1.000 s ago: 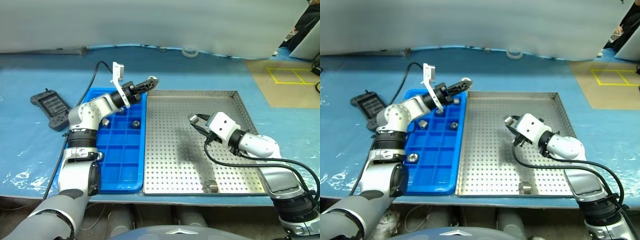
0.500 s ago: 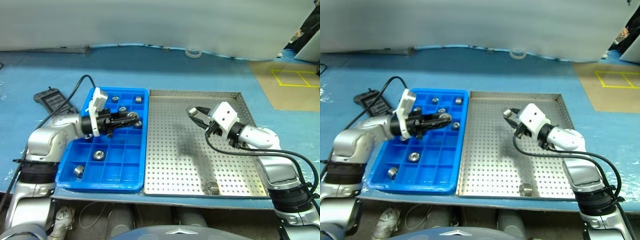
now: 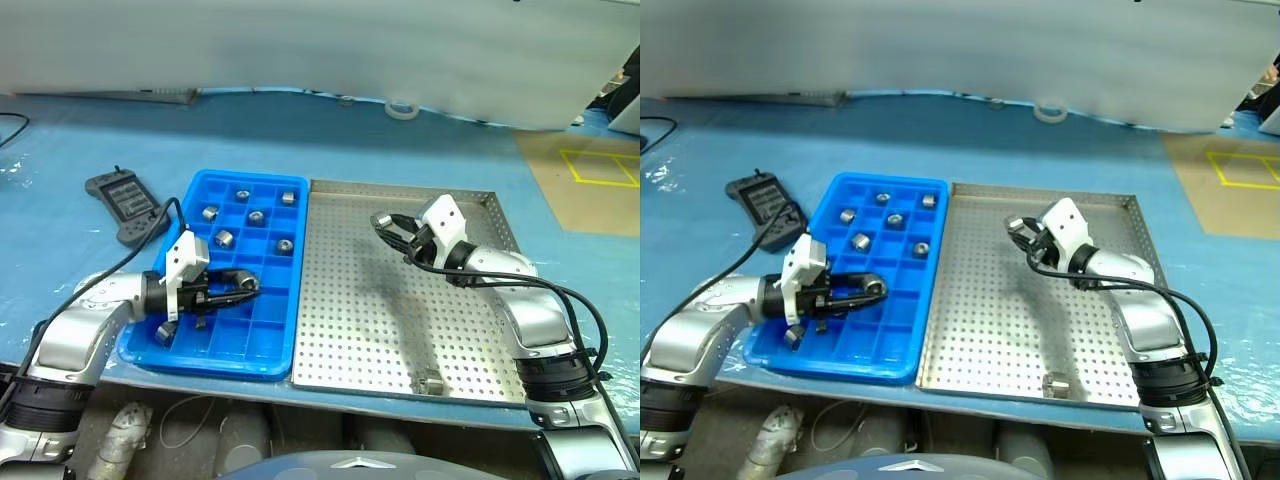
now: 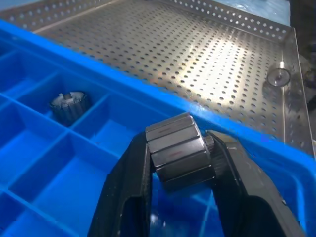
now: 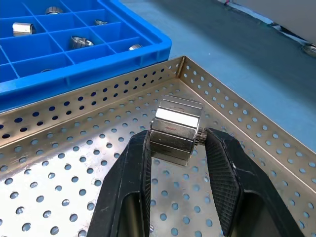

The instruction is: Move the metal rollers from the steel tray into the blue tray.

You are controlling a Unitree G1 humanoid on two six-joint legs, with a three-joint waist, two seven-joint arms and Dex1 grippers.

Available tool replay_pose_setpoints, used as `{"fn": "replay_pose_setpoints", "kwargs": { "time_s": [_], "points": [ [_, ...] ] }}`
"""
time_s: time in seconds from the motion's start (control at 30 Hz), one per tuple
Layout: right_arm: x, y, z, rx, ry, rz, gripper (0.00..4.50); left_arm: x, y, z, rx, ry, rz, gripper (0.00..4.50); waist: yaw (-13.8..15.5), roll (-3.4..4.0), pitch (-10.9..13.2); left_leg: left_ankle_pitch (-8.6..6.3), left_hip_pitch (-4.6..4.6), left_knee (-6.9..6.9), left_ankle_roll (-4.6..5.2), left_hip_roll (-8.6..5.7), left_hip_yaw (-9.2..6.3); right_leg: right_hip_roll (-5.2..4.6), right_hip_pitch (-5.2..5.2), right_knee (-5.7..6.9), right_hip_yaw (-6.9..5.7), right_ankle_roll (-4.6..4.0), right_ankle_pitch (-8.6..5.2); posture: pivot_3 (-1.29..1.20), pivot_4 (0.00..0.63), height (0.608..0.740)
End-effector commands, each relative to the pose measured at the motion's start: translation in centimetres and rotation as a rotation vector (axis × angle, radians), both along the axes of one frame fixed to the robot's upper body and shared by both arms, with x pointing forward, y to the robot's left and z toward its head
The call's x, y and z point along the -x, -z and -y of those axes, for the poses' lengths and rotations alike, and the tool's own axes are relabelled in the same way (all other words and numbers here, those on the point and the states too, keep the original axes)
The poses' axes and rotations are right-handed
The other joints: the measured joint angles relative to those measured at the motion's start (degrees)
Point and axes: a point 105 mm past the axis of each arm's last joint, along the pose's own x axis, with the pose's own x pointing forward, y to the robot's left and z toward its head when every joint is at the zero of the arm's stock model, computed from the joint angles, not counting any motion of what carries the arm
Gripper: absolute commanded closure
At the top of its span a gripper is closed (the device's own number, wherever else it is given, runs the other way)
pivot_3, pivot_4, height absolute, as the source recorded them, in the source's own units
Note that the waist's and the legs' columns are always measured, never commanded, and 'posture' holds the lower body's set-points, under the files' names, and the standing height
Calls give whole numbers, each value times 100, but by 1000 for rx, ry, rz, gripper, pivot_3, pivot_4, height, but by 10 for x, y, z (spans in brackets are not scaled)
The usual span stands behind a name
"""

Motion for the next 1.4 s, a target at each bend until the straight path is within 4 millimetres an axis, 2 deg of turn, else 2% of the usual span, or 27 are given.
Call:
{"fn": "replay_pose_setpoints", "kwargs": {
  "time_s": [0.03, 0.27, 0.53, 0.63, 0.77, 0.9, 1.07, 1.13, 1.17, 1.23, 1.4],
  "points": [
    [-2, -12, -3, 6, -21, 61, 3270, 3, -5, -8, -30, -3, 47, 3237, 17, 2, 1, 0, 0, 0, 0, -2, 0, -1, 1, -1, 0, 0, 0, -32, 150, 740],
    [-2, -8, -5, 23, -36, 65, 3270, 7, 15, -13, -88, -18, 20, 3237, 12, -1, 0, -2, 3, 4, 4, -7, 1, -5, 3, 3, 4, 0, 0, -37, 150, 740],
    [1, -4, -3, 40, -38, 67, 3270, -34, 6, -11, -37, -160, 129, 3237, 15, -9, -5, 5, 14, 14, -8, -6, 0, -5, 1, 36, 9, 0, 0, -55, 150, 740],
    [2, -4, -2, 47, -35, 71, 3270, -39, 6, -9, -13, -166, 124, 3237, -3, -28, -17, 6, 13, 15, -8, -5, 0, -4, -1, 40, 10, 0, 0, -55, 150, 740],
    [5, -2, -2, 53, -32, 72, 3270, -40, 17, -7, -49, -164, 112, 3237, -3, -34, -21, 5, 12, 14, -6, -4, 0, -3, -1, 40, 8, 0, 0, -55, 150, 740],
    [5, -1, 0, 55, -24, 73, 3270, -51, 23, -9, -50, -237, 115, 3237, 5, -33, -21, 4, 12, 16, -4, -5, -1, -4, 1, 40, 7, 0, 0, -77, 150, 740],
    [6, 0, 0, 61, -20, 76, 3270, -53, 24, 1, -13, -231, 108, 3237, 2, -32, -20, -2, 17, 23, 5, -6, -2, -6, 7, 42, 8, -1, 0, -81, 150, 740],
    [6, 0, -1, 60, -19, 76, 3270, -55, 20, 4, 11, -232, 111, 2523, 4, -32, -20, -2, 17, 23, 5, -6, -2, -7, 7, 42, 8, -1, 0, -86, 150, 740],
    [6, 0, -1, 60, -20, 76, 3270, -57, 18, 5, 10, -232, 132, 2363, 3, -33, -21, -2, 17, 23, 5, -6, -2, -7, 7, 42, 8, -1, 0, -86, 150, 740],
    [7, -1, -2, 56, -25, 77, 3270, -59, 18, 4, -27, -239, 153, 1732, -1, -34, -21, -1, 17, 23, 5, -5, -2, -6, 6, 43, 8, -1, 0, -86, 150, 740],
    [8, -6, -4, 49, -49, 79, 3270, -52, -8, 17, 57, -144, 110, 1732, -8, -34, -22, 0, 14, 21, 2, -4, -2, -5, 2, 44, 7, -1, 0, -83, 150, 740]
  ]
}}
